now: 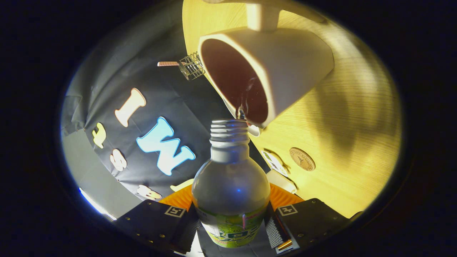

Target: Take the bottle from table, then pour the juice into the cup, finally place the bottle on the coaster

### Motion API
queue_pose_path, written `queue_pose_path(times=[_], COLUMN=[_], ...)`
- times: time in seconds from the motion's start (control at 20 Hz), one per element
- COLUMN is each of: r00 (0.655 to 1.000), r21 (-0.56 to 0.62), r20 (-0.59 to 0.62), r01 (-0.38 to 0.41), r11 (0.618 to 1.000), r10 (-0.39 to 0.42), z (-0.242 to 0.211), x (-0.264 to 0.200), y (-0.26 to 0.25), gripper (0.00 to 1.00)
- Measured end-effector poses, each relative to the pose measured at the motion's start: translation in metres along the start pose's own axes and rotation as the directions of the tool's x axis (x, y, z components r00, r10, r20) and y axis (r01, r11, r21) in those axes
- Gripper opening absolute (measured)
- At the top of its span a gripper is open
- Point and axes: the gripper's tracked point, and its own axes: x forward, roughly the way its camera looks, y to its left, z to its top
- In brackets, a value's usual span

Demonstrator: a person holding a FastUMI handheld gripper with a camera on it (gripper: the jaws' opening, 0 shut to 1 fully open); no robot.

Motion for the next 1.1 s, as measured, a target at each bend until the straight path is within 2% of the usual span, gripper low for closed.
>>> queue_pose_path(times=[0.6, 1.1], r00=[0.999, 1.0], r21=[0.007, -0.022], r20=[-0.002, -0.008], r01=[-0.039, 0.029], r11=[0.999, 0.999], r10=[0.039, -0.029], z=[-0.009, 0.001], x=[0.002, 0.002], y=[0.02, 0.018], gripper=[0.78, 0.78])
